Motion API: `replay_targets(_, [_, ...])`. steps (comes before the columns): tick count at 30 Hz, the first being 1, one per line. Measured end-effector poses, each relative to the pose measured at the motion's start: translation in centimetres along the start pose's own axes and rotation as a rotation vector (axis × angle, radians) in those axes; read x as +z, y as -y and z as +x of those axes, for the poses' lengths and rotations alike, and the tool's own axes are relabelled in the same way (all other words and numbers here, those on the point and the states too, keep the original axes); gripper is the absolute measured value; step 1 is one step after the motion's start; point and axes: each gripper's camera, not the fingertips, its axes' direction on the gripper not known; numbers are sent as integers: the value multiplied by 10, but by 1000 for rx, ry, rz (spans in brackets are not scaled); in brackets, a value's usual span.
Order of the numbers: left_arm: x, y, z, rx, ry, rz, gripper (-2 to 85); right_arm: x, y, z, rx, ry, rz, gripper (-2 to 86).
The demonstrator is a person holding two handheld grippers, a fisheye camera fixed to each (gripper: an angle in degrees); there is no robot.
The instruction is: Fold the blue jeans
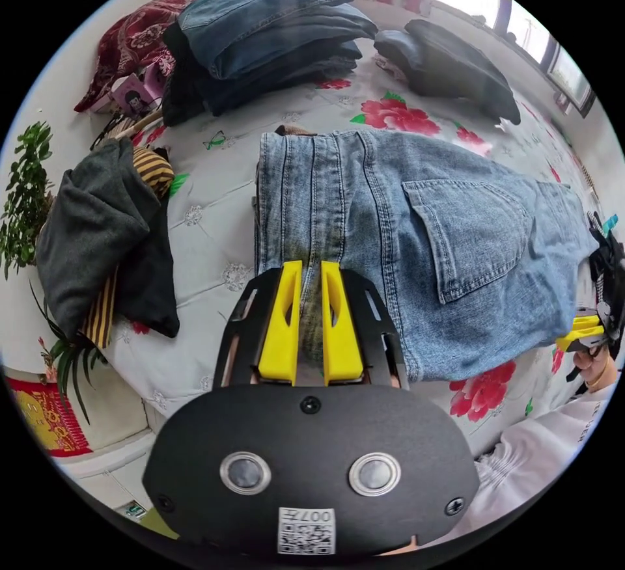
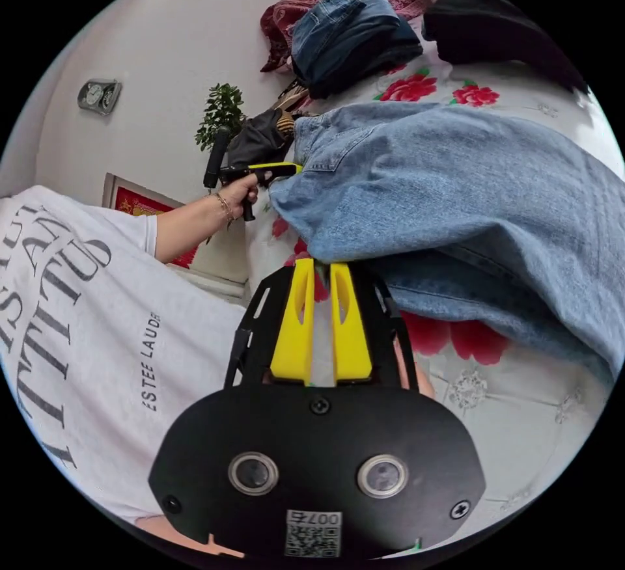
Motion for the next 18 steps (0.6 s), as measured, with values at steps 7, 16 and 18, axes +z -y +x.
replay_targets(7, [6,-6,9,77,121,7,46,16,-3,-7,100,-22,-28,7])
replay_targets(16, [38,14,-2,179,189,-64,21,45,26,-53,-11,65,-83,2])
replay_targets(18, [41,17,-9,128,158,-54,27,61,28,-65,-8,71,-117,6])
